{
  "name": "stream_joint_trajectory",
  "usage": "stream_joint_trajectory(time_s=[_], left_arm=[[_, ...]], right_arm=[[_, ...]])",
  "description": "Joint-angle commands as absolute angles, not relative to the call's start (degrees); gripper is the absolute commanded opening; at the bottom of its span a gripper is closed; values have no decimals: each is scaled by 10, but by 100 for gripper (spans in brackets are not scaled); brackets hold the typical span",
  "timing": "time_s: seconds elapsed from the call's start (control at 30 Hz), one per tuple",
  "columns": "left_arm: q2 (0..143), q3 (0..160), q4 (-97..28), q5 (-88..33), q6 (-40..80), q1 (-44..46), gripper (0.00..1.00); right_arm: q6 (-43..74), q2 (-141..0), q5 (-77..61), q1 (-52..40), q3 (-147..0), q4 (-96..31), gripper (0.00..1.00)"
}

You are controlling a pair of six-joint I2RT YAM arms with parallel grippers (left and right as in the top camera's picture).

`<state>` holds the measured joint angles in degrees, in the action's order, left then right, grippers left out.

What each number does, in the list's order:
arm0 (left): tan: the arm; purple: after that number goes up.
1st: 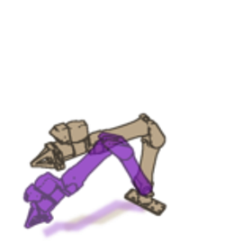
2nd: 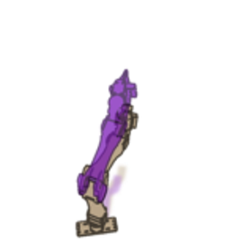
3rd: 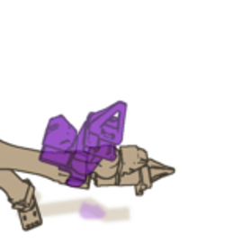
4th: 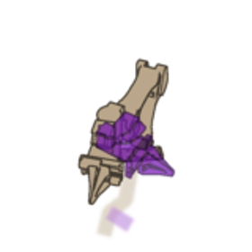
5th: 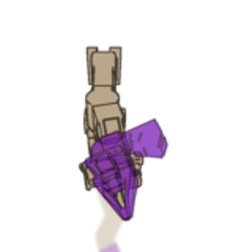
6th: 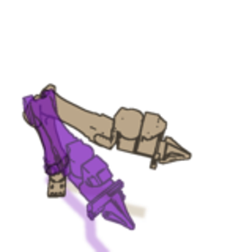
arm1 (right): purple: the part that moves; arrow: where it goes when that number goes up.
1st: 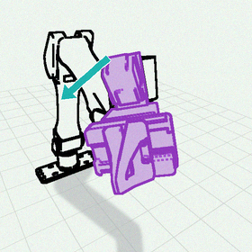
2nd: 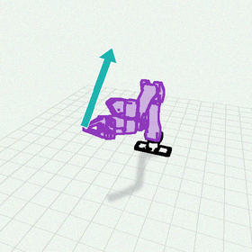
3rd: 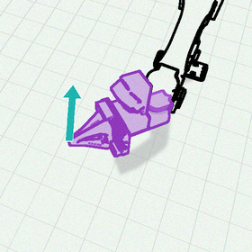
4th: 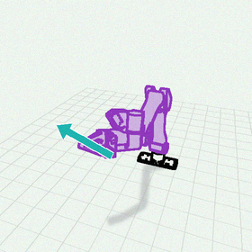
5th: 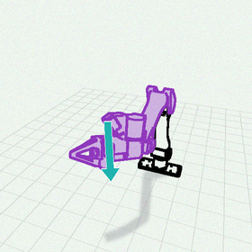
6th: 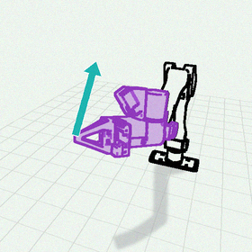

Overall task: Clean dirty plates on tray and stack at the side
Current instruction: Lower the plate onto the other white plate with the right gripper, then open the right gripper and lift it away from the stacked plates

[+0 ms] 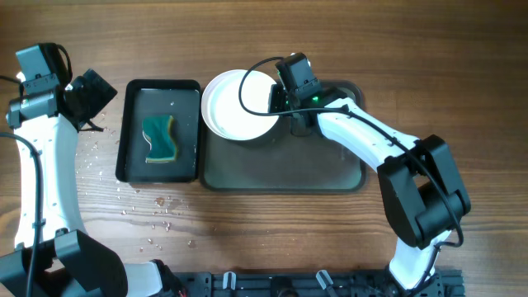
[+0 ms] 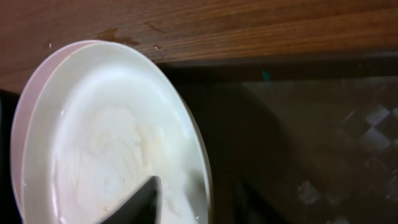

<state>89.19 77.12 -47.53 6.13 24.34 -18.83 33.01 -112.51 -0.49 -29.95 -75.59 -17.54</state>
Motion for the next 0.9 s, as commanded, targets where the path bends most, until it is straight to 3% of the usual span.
stream_joint_trajectory(time_s=[0.0, 0.13, 0.2, 0.23, 0.3, 0.33, 0.37, 0.53, 0.57, 0.67, 0.87], left_arm=[[893, 776, -475, 60, 249, -190, 100], [893, 776, -475, 60, 249, -190, 100], [893, 776, -475, 60, 249, -190, 100], [893, 776, -475, 60, 249, -190, 100], [893, 776, -475, 60, 249, -190, 100], [893, 776, -475, 60, 249, -190, 100], [893, 776, -475, 60, 249, -190, 100], [893, 776, -475, 60, 249, -190, 100], [893, 776, -475, 60, 249, -190, 100], [893, 776, -475, 60, 249, -190, 100], [893, 776, -475, 60, 249, -190, 100]], right_arm=[[336, -1131, -27, -304, -764, -172, 56], [336, -1131, -36, -304, -764, -179, 62], [336, -1131, -51, -304, -764, -189, 57], [337, -1131, -57, -304, -764, -197, 48], [334, -1131, -57, -304, -764, -211, 19], [332, -1131, -55, -303, -764, -215, 10], [331, -1131, -52, -303, -764, -216, 8], [332, -1124, -96, -297, -764, -179, 13], [332, -1117, -122, -294, -765, -160, 25], [332, -1107, -132, -291, -765, -142, 41], [330, -1101, -131, -289, -765, -172, 43]])
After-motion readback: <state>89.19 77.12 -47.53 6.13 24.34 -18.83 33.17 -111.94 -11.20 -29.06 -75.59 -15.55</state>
